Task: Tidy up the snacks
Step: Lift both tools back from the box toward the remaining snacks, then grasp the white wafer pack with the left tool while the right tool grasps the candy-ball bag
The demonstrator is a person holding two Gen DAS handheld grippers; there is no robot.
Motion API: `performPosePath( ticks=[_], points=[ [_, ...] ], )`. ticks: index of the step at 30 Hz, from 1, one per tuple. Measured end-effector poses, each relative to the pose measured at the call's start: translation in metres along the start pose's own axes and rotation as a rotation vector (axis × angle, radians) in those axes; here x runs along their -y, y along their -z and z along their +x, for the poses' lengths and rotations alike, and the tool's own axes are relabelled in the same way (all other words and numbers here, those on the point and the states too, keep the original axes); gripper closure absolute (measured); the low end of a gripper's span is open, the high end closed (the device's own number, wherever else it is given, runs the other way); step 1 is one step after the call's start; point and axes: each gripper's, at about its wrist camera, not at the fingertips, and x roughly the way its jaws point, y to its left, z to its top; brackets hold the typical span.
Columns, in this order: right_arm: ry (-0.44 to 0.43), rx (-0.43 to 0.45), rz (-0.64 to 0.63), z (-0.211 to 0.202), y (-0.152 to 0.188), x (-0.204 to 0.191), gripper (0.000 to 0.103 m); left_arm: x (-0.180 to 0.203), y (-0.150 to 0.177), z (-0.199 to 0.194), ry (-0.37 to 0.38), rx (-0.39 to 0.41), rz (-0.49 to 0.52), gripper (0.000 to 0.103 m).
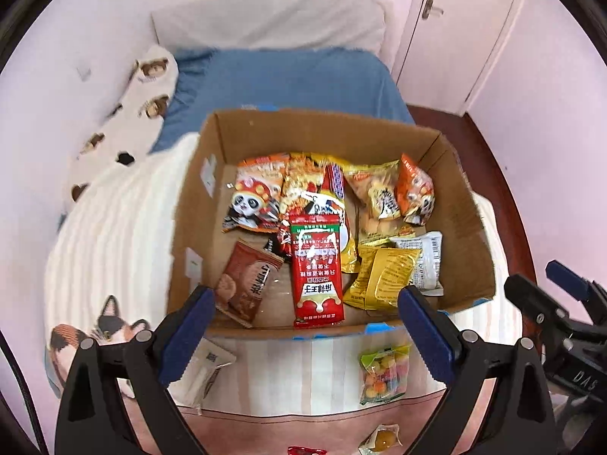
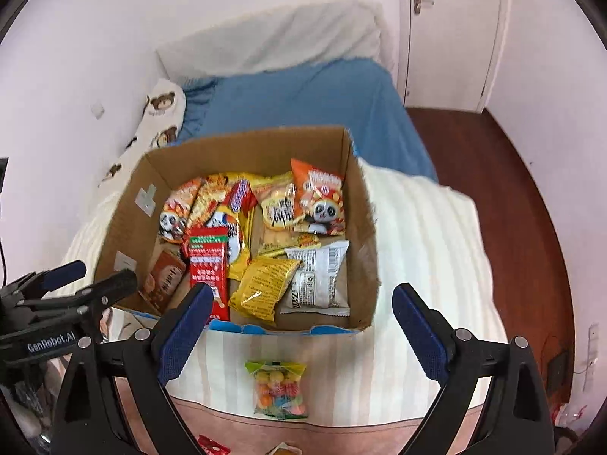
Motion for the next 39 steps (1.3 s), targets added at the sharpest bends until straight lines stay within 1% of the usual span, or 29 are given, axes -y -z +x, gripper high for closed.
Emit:
performPosePath(
  ticks=[7,12,16,18,20,23,24,25,26,28,29,31,32,34,36,38,39],
  points=[
    [-0.001,0.078,-0.005,-0.047,0.015,-0.007,0.005,0.002,0.028,-0.047,-0.018,0.093,0.009,0.004],
    [-0.005,0.123,-0.008,-0.077,0.032,-0.014,0.005,0.003,0.044,-0.073,-0.021,0.137,0.017,0.004],
    [-0.024,0.128,0.013,-0.093,0.048,-0.015,0.005,-0.001,0.056,-0.089,-0.018,0.160,0.016,0.004],
    [-0.046,0.098,0.045,-0.092,0.060,-0.012,0.005,-0.006,0.065,-0.090,-0.015,0.148,0.019,0.004],
    [-0.073,0.048,0.086,-0.082,0.077,-0.006,0.005,-0.012,0.078,-0.084,-0.023,0.119,0.017,0.004],
    [-0.100,-0.079,0.142,-0.052,0.110,0.001,0.005,-0.025,0.107,-0.058,-0.026,0.024,0.014,0.004],
    [-0.118,-0.143,0.172,-0.035,0.128,0.004,0.005,-0.028,0.118,-0.050,-0.025,-0.007,0.014,0.004],
    [-0.129,-0.182,0.194,-0.023,0.139,0.007,0.005,-0.031,0.129,-0.038,-0.022,-0.051,0.014,0.004],
    [-0.139,-0.232,0.222,-0.009,0.155,0.009,0.005,-0.036,0.143,-0.021,-0.023,-0.114,0.016,0.004],
    [-0.146,-0.292,0.264,0.013,0.179,0.013,0.005,-0.043,0.166,0.007,-0.015,-0.209,0.013,0.005],
    [-0.143,-0.318,0.283,0.022,0.191,0.015,0.005,-0.045,0.176,0.018,-0.002,-0.244,0.011,0.005],
    [-0.145,-0.355,0.320,0.037,0.209,0.018,0.005,-0.050,0.198,0.043,0.044,-0.331,-0.017,0.005],
    [-0.141,-0.368,0.335,0.043,0.218,0.018,0.006,-0.052,0.207,0.055,0.089,-0.371,-0.043,0.005],
    [-0.145,-0.391,0.359,0.054,0.230,0.021,0.012,-0.051,0.223,0.077,0.156,-0.440,-0.096,0.005],
    [-0.137,-0.406,0.374,0.059,0.238,0.024,0.026,-0.043,0.232,0.090,0.204,-0.478,-0.115,0.007],
    [-0.135,-0.413,0.380,0.062,0.242,0.027,0.026,-0.032,0.239,0.104,0.253,-0.514,-0.116,0.008],
    [-0.136,-0.411,0.380,0.061,0.242,0.028,0.026,-0.026,0.242,0.110,0.263,-0.530,-0.111,0.011]
  ],
)
